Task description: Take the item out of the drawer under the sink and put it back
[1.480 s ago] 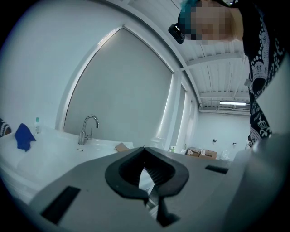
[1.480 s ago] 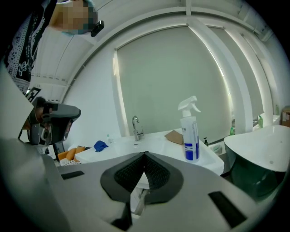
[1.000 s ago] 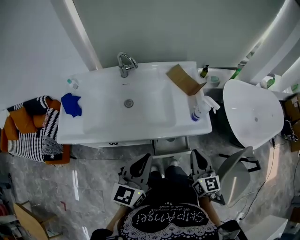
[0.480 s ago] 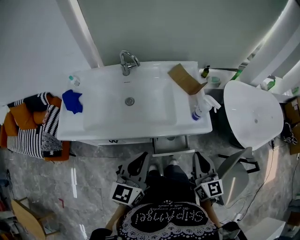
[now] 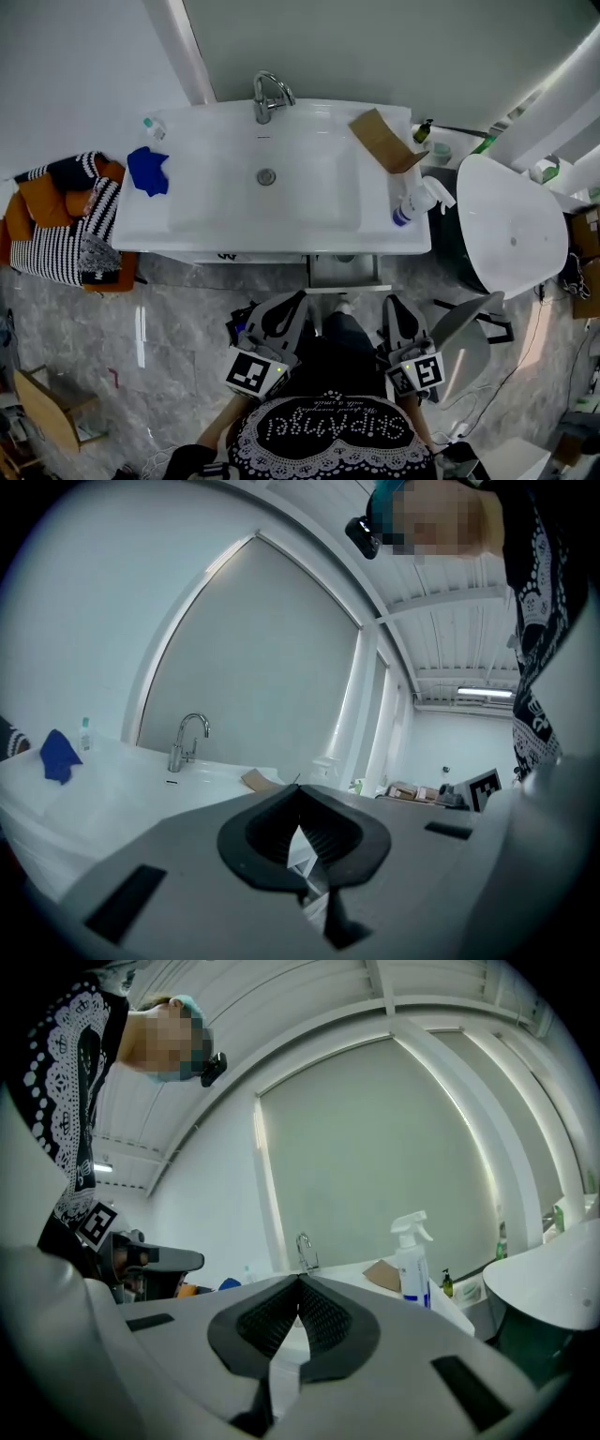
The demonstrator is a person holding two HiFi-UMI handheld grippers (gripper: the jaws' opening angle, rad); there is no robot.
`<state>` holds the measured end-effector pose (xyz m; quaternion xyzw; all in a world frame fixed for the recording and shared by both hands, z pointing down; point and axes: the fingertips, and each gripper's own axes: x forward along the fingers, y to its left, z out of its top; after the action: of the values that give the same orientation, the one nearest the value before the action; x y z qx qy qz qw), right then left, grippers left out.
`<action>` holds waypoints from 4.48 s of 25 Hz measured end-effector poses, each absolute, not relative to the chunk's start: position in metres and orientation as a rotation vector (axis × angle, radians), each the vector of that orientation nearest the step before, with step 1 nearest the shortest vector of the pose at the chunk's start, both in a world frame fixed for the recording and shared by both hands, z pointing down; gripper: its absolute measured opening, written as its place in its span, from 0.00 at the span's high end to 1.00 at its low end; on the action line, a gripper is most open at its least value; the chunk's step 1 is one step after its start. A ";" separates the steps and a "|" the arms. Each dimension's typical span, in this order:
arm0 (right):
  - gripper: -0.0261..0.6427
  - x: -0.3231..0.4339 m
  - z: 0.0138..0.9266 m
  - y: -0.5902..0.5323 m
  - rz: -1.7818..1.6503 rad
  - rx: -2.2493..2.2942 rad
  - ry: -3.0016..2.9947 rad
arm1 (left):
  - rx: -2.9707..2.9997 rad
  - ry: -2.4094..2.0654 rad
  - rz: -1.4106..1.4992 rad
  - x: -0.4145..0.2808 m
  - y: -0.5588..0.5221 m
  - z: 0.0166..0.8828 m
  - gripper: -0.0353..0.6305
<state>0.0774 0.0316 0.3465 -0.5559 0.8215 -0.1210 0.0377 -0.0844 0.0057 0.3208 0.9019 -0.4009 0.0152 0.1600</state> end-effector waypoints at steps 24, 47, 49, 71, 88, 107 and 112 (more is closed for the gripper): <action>0.93 0.053 0.349 0.026 -0.274 -1.641 2.675 | 2.590 -1.174 -0.034 -0.092 0.009 0.315 0.94; 0.93 0.070 0.442 0.002 -0.031 -1.563 3.287 | 2.410 -1.354 0.008 -0.093 0.013 0.327 0.94; 0.93 0.072 0.447 0.000 -0.013 -1.531 3.328 | 2.397 -1.368 0.009 -0.087 0.013 0.327 0.94; 0.86 0.093 0.503 -0.013 0.117 -1.084 3.617 | 2.326 -1.532 -0.022 -0.023 0.025 0.333 0.94; 0.86 0.102 0.556 -0.016 0.381 -0.941 3.812 | 2.302 -1.522 0.024 0.003 0.027 0.341 0.94; 0.86 0.086 0.628 -0.043 0.524 -0.971 3.991 | 2.197 -1.645 0.034 -0.030 0.025 0.341 0.94; 0.86 0.083 0.644 -0.049 0.531 -1.007 4.002 | 2.166 -1.656 0.046 -0.040 0.025 0.342 0.94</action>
<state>0.0830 -0.0492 0.6437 -0.2114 0.8396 0.1113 -0.4878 -0.0401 0.0253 0.3420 0.7772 -0.5944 0.0165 0.2059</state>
